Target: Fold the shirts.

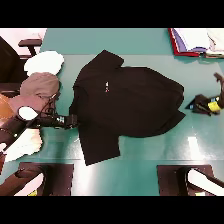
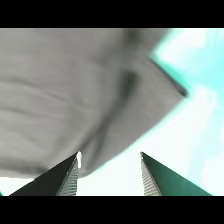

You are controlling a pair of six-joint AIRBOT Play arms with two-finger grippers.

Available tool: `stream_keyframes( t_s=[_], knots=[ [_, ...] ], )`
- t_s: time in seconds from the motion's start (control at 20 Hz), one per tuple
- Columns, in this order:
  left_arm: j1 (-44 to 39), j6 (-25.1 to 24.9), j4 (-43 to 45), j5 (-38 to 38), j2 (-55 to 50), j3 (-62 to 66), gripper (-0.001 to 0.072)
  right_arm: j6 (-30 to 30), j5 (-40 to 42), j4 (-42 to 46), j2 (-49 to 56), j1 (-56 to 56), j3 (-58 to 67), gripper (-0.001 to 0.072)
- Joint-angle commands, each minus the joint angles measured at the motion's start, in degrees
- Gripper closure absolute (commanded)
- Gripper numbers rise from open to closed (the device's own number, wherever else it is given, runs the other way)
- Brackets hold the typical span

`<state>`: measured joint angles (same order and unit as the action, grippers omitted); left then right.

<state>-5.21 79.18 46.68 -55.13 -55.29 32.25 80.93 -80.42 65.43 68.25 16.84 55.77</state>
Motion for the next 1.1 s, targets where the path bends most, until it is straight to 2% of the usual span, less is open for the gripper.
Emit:
stream_keyframes(
  t_s=[0.0,0.2,0.25,0.3,0.35,0.5,0.7,0.9,1.05],
  knots=[
    [-0.22,0.04,0.96,-1.16,0.04,4.17,0.0683,-0.07,4.15,-1.6,1.97,7.78,-8.79,0.0283],
    [-0.22,0.37,0.9,-0.48,0.0,4.28,0.0683,-3.04,11.26,-7.87,8.44,6.1,-10.45,0.029],
    [-0.22,0.39,0.9,-0.61,0.0,4.28,0.0683,-3.02,13.49,-8.07,9.88,4.55,-9.77,0.0351],
    [-0.22,0.39,0.9,-0.68,0.0,4.28,0.0682,-3.02,15.39,-8.5,10.97,3.28,-8.98,0.0352],
    [-0.22,0.42,0.9,-0.66,0.0,4.31,0.0683,-3.02,16.72,-8.63,11.93,2.1,-7.87,0.0407],
    [-0.22,0.96,0.94,-1.03,0.0,4.63,0.0683,-3.04,17.0,-8.22,13.2,-1.09,-3.93,0.0695],
    [-0.22,3.85,6.38,-5.16,3.98,15.65,0.0685,-4.15,10.88,-8.2,5.97,-1.25,4.31,0.0696],
    [-0.22,8.55,19.67,-6.99,12.15,40.09,0.0684,-4.72,8.44,-8.35,-8.02,-0.33,20.44,0.0696],
    [-0.22,8.92,23.08,-7.69,13.16,60.78,0.0684,-4.66,8.5,-8.41,-14.95,-0.33,34.38,0.0696]
  ],
)
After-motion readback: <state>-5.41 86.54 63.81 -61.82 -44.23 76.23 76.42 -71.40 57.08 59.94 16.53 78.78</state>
